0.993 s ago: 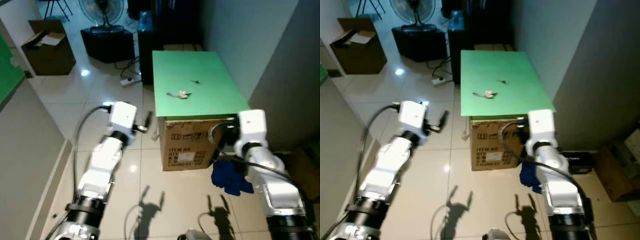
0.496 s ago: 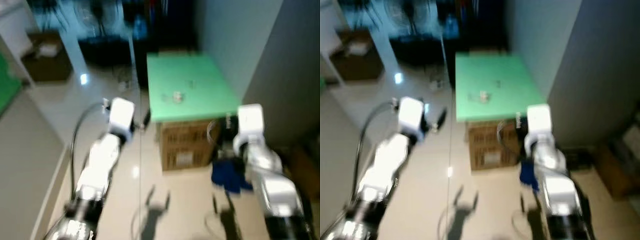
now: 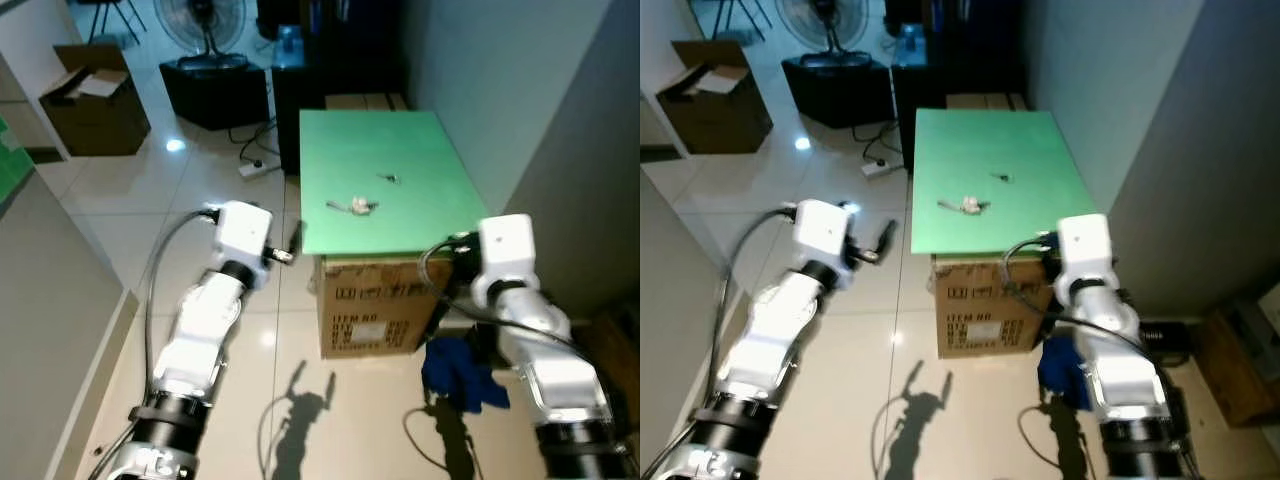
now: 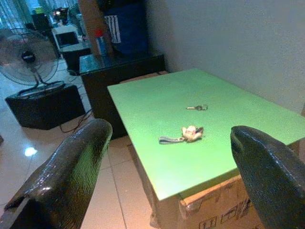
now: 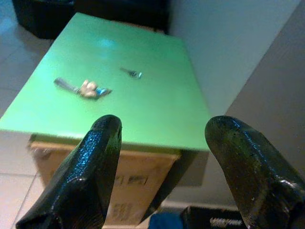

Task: Hang keys on a hook

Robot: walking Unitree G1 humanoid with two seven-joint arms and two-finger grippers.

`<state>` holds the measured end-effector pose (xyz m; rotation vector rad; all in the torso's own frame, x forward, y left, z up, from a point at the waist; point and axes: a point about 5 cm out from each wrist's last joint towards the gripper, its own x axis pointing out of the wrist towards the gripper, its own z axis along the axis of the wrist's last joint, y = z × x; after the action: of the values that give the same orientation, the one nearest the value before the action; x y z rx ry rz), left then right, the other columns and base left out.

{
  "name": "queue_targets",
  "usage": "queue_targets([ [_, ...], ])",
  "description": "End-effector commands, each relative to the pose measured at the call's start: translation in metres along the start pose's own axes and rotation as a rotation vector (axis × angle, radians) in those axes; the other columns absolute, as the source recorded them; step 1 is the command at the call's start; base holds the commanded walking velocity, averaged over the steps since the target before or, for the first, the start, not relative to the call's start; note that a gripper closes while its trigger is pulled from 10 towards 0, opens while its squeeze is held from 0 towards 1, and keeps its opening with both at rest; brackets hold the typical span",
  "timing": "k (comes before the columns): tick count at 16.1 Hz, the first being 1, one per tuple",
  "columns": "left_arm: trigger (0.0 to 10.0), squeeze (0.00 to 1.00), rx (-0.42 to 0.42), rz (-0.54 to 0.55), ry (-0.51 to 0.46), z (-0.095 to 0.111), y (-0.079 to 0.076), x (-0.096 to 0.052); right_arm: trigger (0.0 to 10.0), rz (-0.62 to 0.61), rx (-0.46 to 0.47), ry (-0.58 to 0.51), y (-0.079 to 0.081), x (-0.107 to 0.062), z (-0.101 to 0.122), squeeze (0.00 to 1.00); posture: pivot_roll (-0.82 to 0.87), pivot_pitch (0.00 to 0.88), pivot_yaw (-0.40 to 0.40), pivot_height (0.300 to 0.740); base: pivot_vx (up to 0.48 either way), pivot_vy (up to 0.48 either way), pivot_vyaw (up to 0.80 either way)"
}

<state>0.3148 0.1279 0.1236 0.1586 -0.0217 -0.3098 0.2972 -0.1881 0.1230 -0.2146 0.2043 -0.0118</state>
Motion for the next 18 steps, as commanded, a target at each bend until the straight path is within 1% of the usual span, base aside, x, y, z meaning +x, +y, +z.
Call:
queue_targets([
  [1, 10.0, 0.00, 0.021, 0.042, 0.010, 0.000, 0.013, -0.003, 10.0, 0.039, -0.005, -0.033, 0.009, 0.001, 0.007, 0.00, -0.15, 0.000, -0.005, 0.740, 0.292, 0.000, 0.00],
  [3, 10.0, 0.00, 0.023, 0.049, 0.015, -0.001, 0.012, -0.003, 10.0, 0.043, -0.021, -0.020, 0.008, 0.000, 0.002, 0.00, -0.15, 0.000, -0.013, 0.740, 0.291, 0.000, 0.00],
  [7, 10.0, 0.00, 0.020, 0.063, 0.022, -0.002, 0.014, -0.003, 10.0, 0.063, -0.032, -0.015, 0.009, 0.001, 0.001, 0.00, -0.15, 0.000, -0.022, 0.740, 0.293, 0.000, 0.00],
  [13, 10.0, 0.00, 0.025, 0.056, 0.040, -0.007, 0.013, -0.008, 10.0, 0.089, -0.050, 0.006, 0.013, -0.003, -0.006, 0.00, -0.13, 0.000, -0.025, 0.740, 0.293, 0.000, 0.00],
  [18, 10.0, 0.00, 0.023, 0.056, 0.042, -0.008, 0.012, -0.011, 10.0, 0.110, -0.064, 0.002, 0.016, -0.002, -0.006, 0.00, -0.13, 0.000, -0.024, 0.740, 0.290, 0.000, 0.00],
])
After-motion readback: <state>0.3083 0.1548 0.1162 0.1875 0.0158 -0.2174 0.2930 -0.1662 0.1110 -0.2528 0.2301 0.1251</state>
